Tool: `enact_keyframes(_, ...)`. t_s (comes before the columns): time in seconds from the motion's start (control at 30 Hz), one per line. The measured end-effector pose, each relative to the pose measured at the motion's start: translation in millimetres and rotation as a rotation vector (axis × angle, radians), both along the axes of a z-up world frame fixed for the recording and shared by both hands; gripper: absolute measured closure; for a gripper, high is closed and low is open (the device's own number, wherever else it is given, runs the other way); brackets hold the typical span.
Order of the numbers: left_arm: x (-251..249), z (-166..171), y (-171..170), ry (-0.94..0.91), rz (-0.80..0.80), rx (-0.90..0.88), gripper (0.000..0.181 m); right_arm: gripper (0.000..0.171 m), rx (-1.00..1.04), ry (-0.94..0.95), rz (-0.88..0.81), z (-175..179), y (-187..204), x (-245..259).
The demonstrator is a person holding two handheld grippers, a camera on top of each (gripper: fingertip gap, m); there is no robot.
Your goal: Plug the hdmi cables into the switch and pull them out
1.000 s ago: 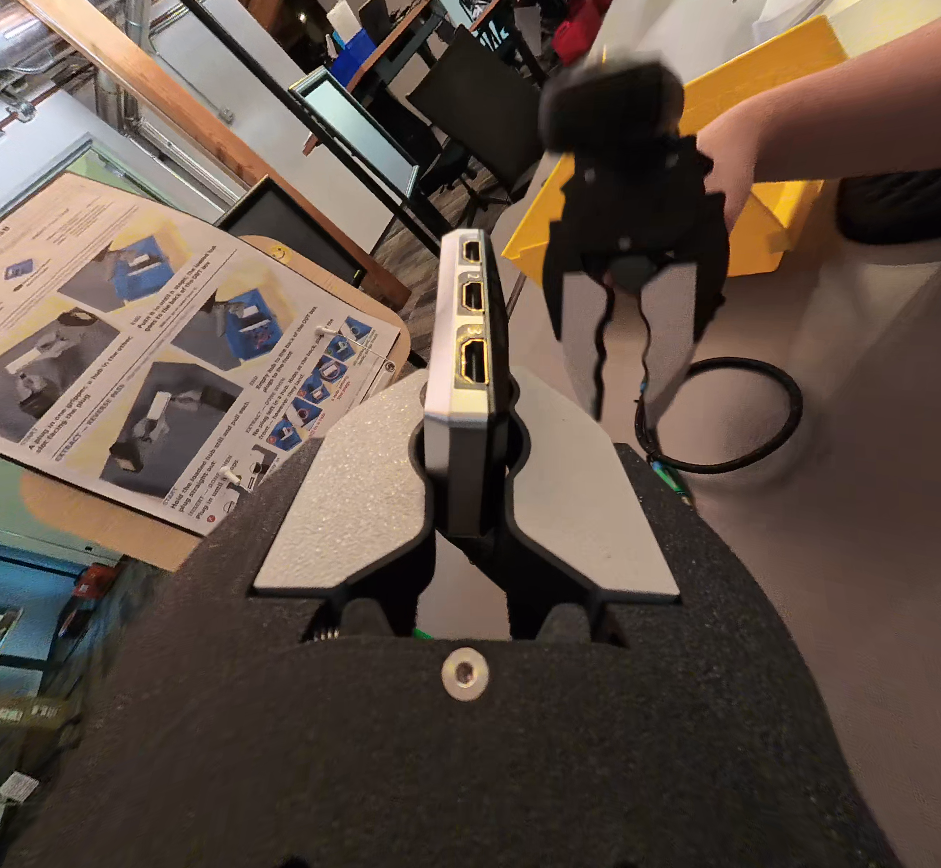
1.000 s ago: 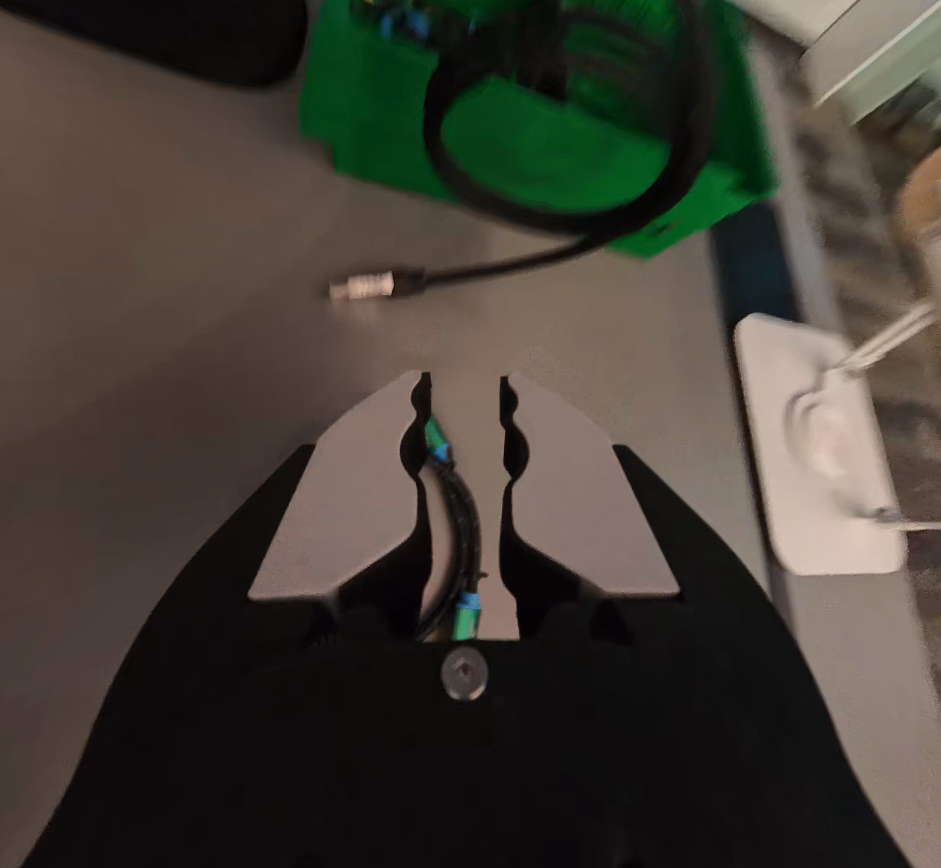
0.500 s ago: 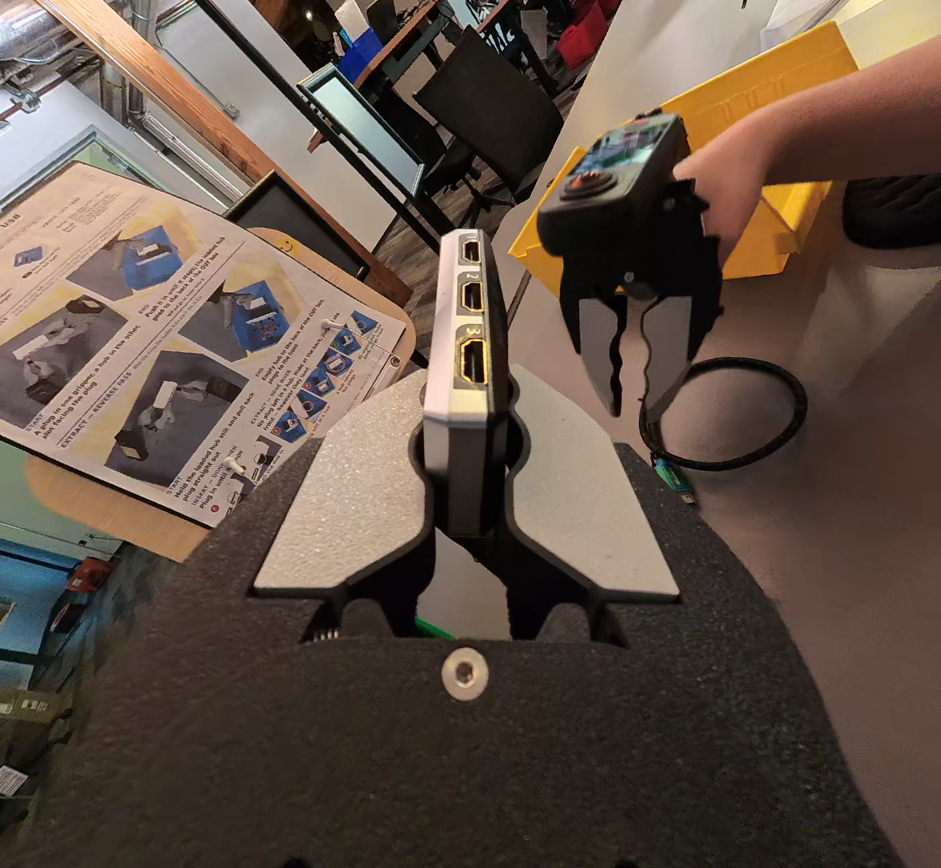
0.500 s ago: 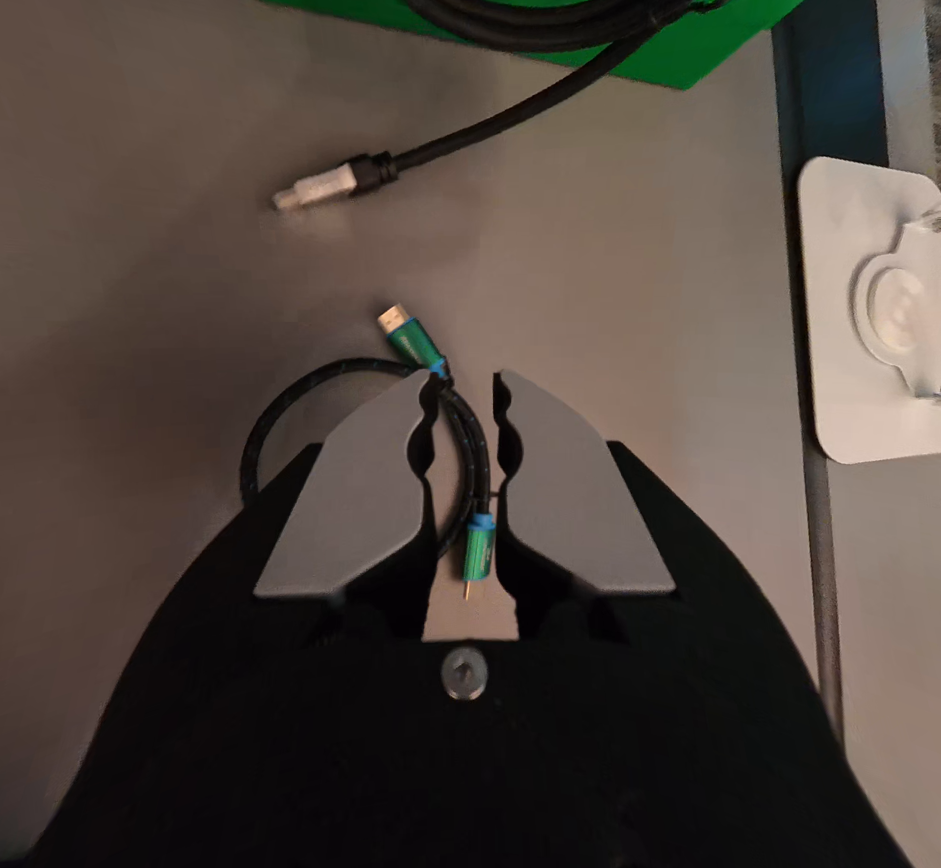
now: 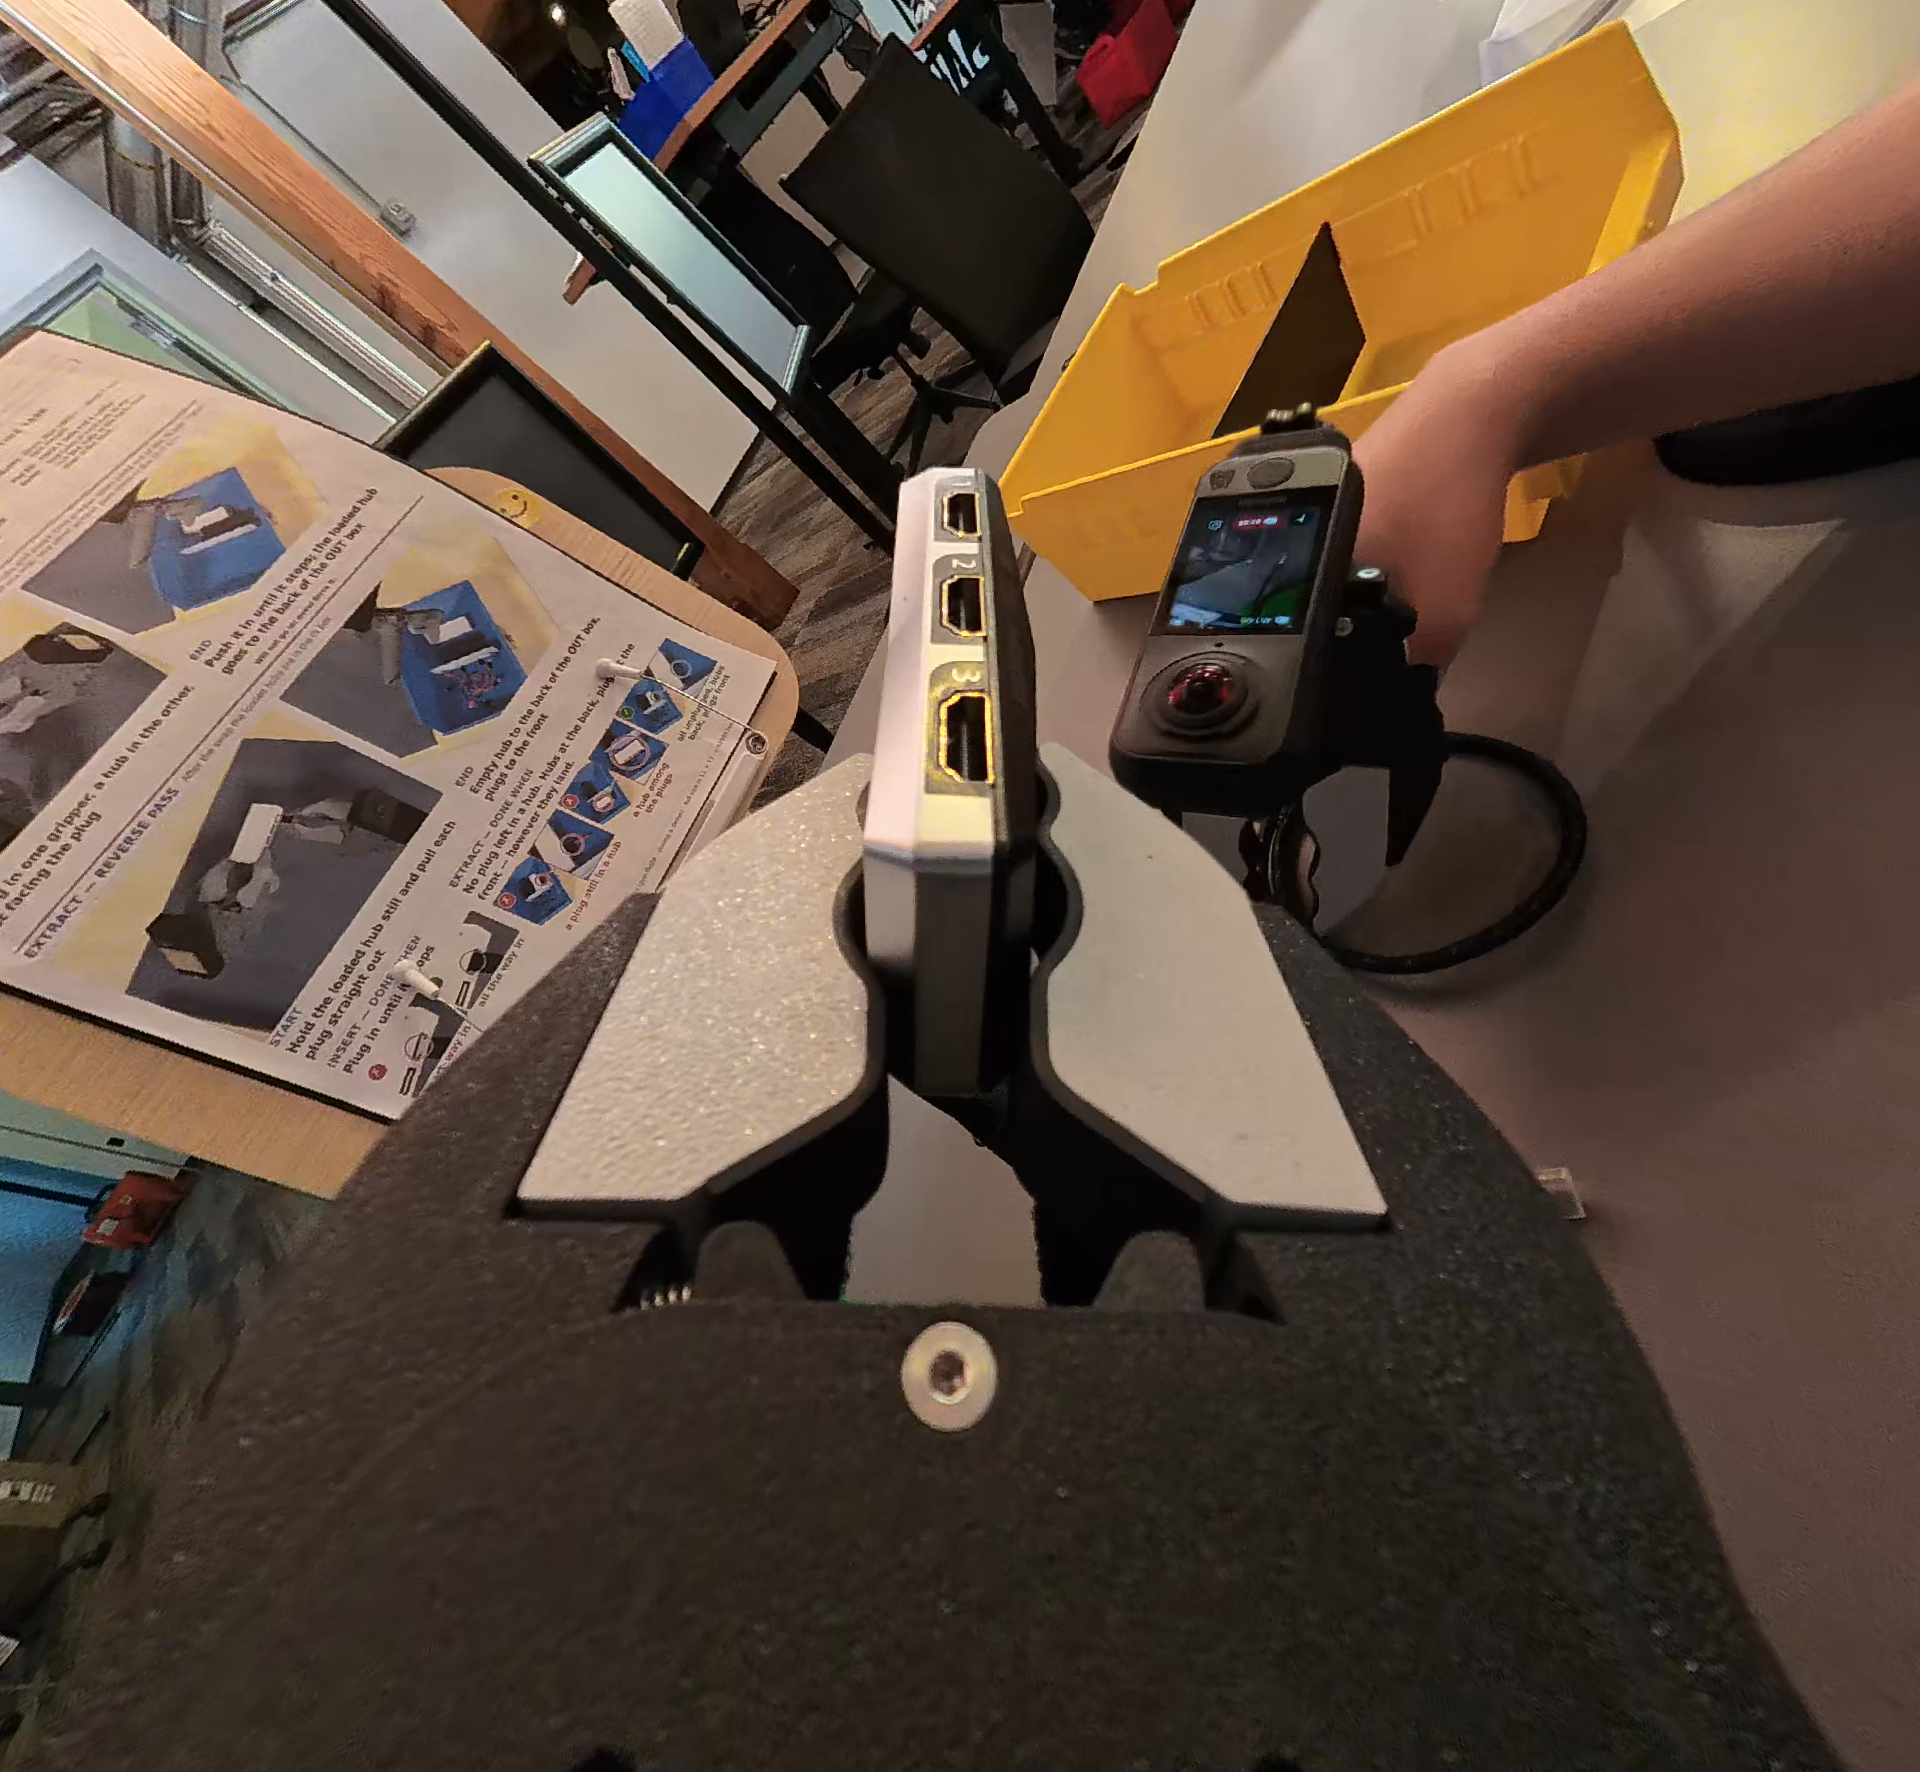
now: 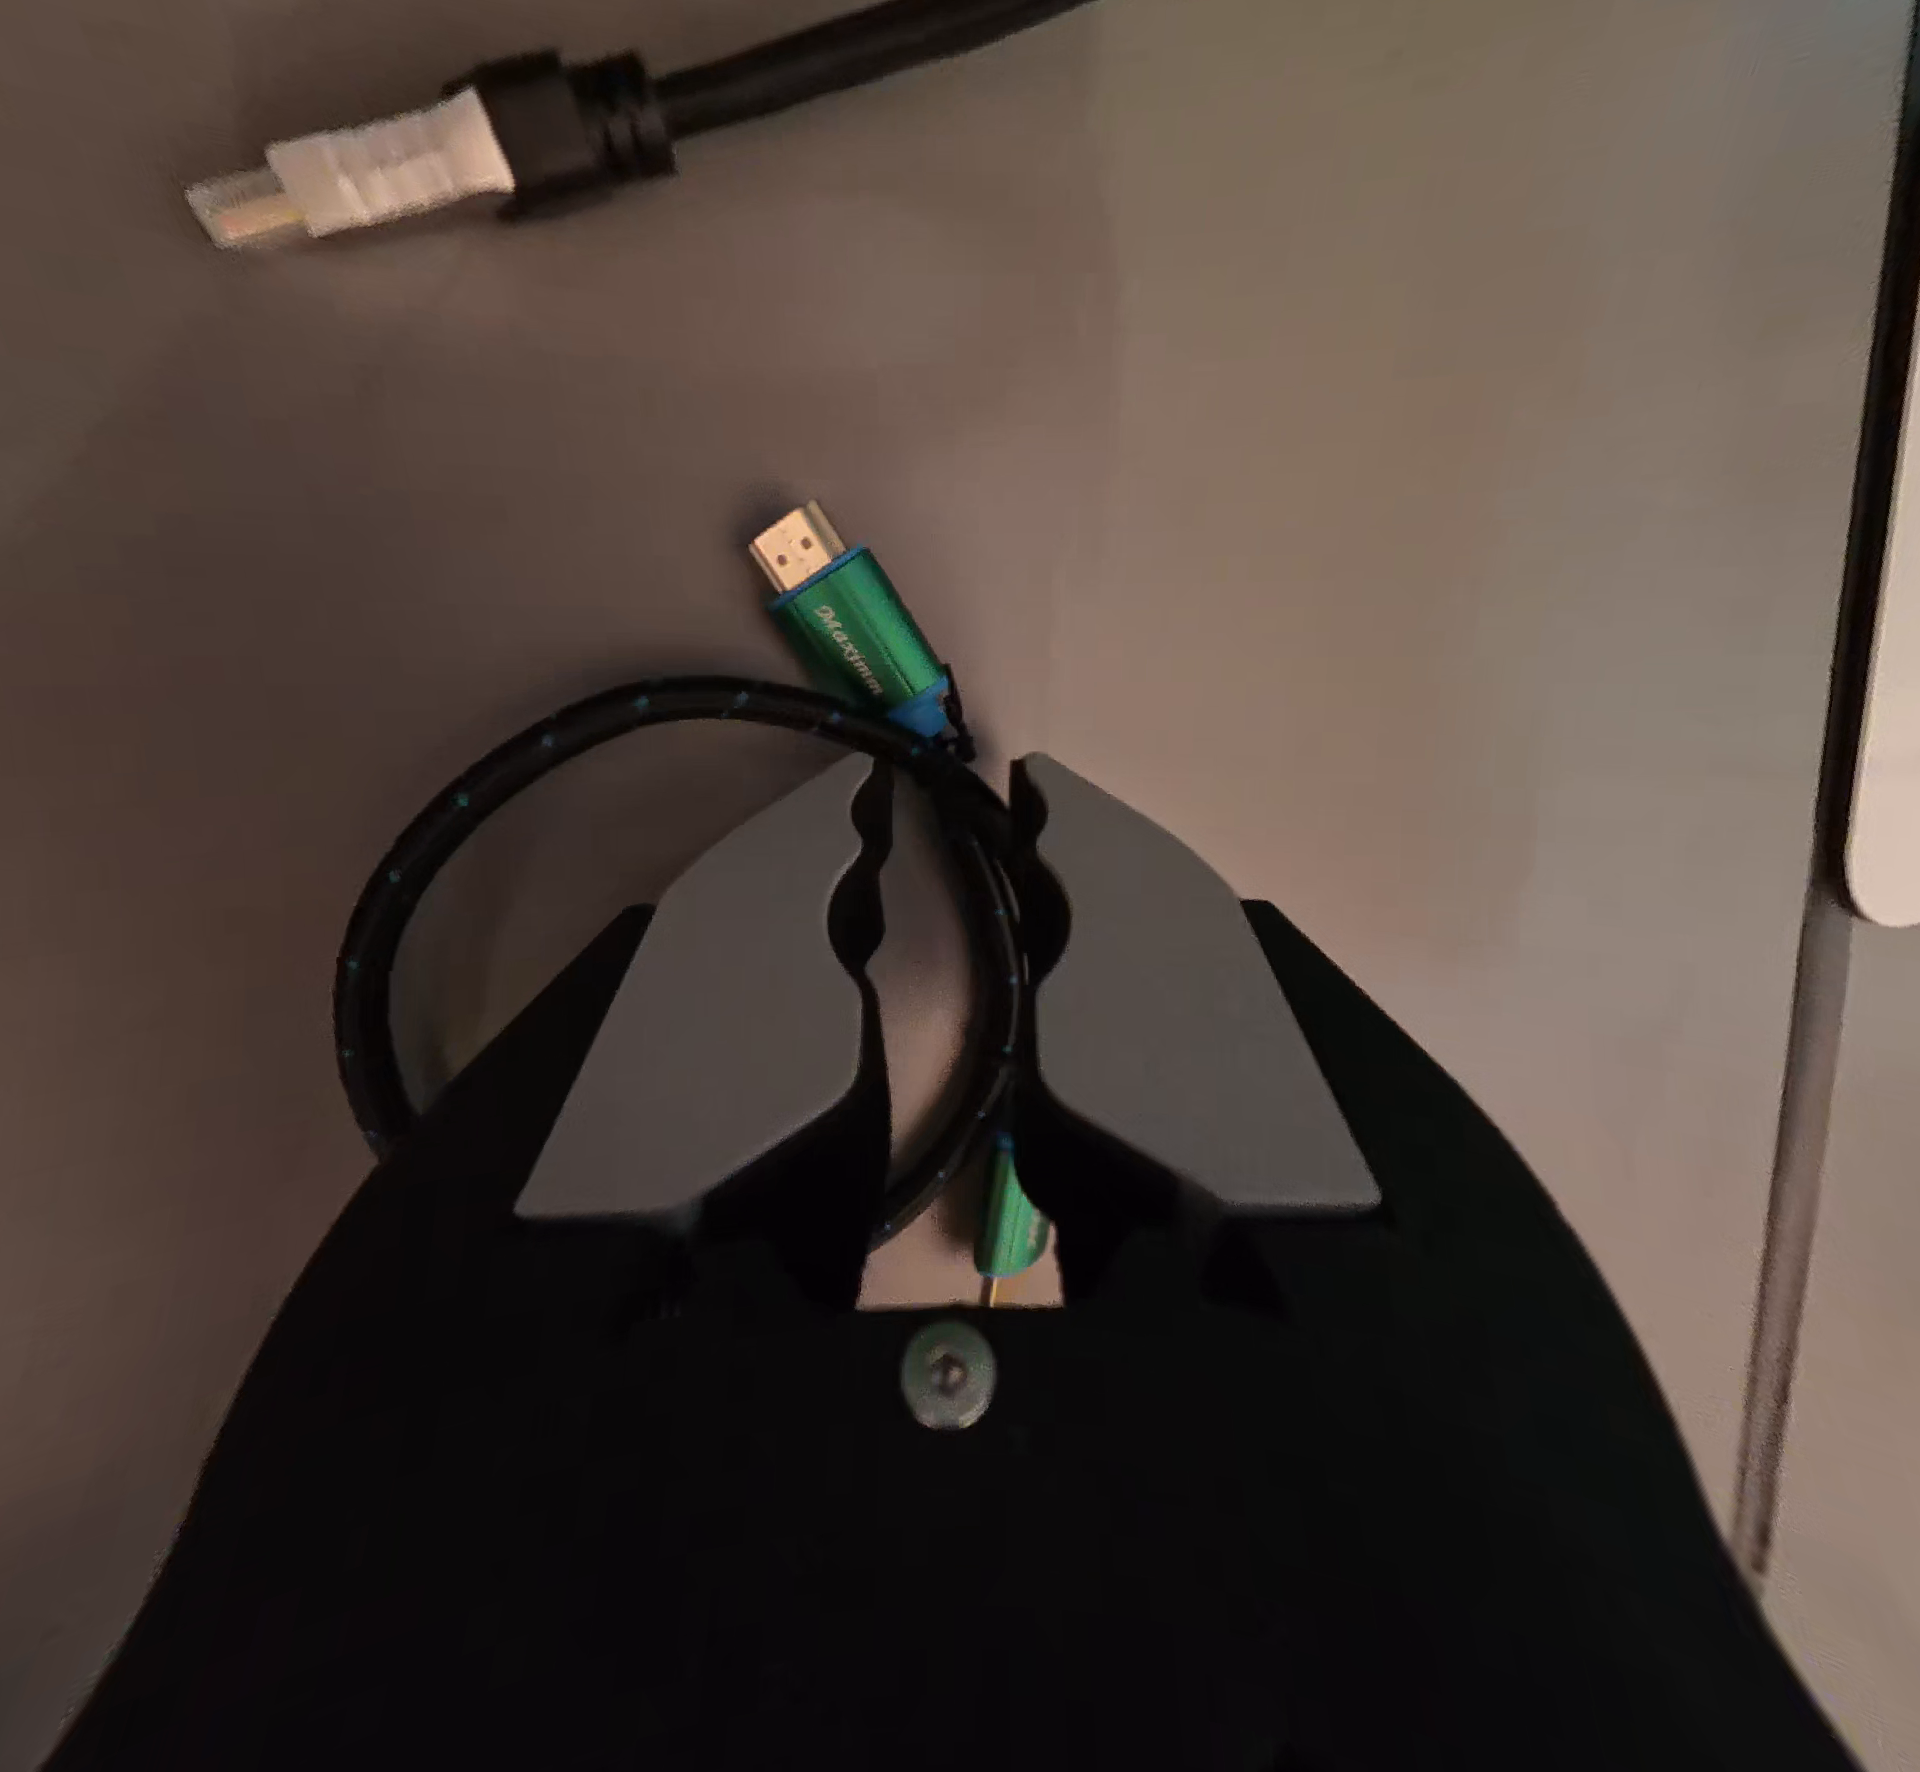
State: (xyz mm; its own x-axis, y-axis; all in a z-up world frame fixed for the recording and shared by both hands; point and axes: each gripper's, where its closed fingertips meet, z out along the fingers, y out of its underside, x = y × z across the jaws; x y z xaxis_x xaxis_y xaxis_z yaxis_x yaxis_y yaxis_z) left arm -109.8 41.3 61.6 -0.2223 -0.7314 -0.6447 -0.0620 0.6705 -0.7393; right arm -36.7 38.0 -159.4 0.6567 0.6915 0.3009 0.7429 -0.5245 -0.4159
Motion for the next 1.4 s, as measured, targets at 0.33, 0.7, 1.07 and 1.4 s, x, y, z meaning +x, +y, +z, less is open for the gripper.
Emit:
enact_keyframes(0.33, -7, 9, 5, -0.027, 0.004, -0.01, 0.159, 0.147, 0.147, 0.069, 0.077, 3, 14, -16)
enact_keyframes(0.7, -5, 8, 2, -0.019, -0.012, -0.017, 0.158, 0.142, 0.201, 0.153, 0.13, 4, 22, -24)
enact_keyframes(1.07, 1, 1, 0, 0.002, -0.019, -0.027, 0.158, 0.157, 0.071, 0.195, 0.17, -1, 23, -35)
enact_keyframes(1.4, 2, 7, 16, -0.042, 0.051, -0.052, 0.158, 0.163, 0.178, 0.212, 0.202, 59, -9, -38)
